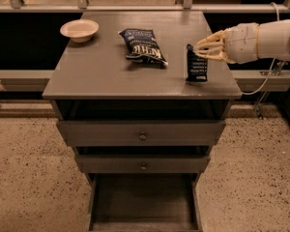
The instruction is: Pick rxbar blueberry from bottom drawer and place on counter
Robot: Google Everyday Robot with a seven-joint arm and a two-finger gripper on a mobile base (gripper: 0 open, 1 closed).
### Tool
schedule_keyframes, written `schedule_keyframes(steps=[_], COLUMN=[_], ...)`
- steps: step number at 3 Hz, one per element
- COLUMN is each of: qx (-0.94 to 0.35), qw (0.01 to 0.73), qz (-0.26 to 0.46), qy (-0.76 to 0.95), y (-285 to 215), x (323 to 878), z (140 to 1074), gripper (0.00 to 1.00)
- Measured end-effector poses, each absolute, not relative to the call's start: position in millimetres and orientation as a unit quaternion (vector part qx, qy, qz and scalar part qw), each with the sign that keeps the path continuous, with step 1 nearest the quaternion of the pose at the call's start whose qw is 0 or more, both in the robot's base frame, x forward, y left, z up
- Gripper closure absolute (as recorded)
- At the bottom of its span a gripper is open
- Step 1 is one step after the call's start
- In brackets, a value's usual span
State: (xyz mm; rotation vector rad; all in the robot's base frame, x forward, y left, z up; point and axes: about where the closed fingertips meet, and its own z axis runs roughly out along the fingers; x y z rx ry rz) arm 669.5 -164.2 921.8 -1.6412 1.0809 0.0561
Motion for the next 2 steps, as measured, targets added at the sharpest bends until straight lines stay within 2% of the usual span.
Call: schedule_keyframes(steps=[2], qx=[-0.696], qw=[0.554], qz=[0.028], qy=[0.455], y=[-158.2], x=[670.4], z=[919.7], gripper=[0.15])
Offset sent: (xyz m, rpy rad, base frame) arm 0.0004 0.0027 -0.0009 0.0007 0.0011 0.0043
